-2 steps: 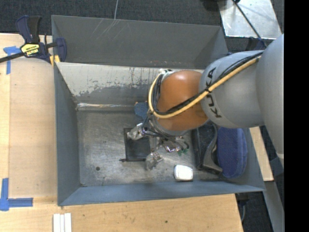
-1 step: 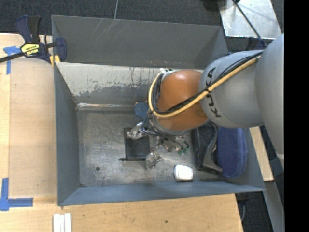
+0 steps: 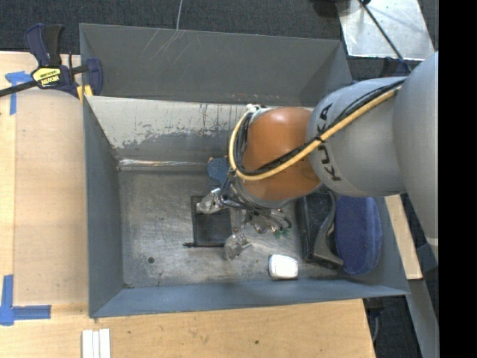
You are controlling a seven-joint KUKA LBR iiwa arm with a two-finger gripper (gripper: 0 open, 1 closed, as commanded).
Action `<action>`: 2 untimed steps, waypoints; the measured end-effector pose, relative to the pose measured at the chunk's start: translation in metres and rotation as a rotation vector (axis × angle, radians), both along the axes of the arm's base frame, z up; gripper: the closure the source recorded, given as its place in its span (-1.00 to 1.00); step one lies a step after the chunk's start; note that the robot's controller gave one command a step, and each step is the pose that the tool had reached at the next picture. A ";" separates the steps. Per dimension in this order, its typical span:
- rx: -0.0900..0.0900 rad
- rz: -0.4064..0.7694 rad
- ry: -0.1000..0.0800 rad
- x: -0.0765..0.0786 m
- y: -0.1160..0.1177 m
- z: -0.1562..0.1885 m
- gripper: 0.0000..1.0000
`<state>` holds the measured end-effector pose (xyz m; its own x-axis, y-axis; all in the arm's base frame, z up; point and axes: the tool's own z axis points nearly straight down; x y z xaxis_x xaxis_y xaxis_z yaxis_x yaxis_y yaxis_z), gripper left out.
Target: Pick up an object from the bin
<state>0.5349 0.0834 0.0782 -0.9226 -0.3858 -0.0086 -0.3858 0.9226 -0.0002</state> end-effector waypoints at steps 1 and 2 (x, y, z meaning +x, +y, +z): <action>0.003 -0.001 -0.012 0.004 0.001 0.004 1.00; -0.001 -0.005 0.001 0.006 0.001 0.013 1.00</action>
Offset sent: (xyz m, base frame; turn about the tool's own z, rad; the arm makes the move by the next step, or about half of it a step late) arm 0.0000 0.0000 0.0000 0.0000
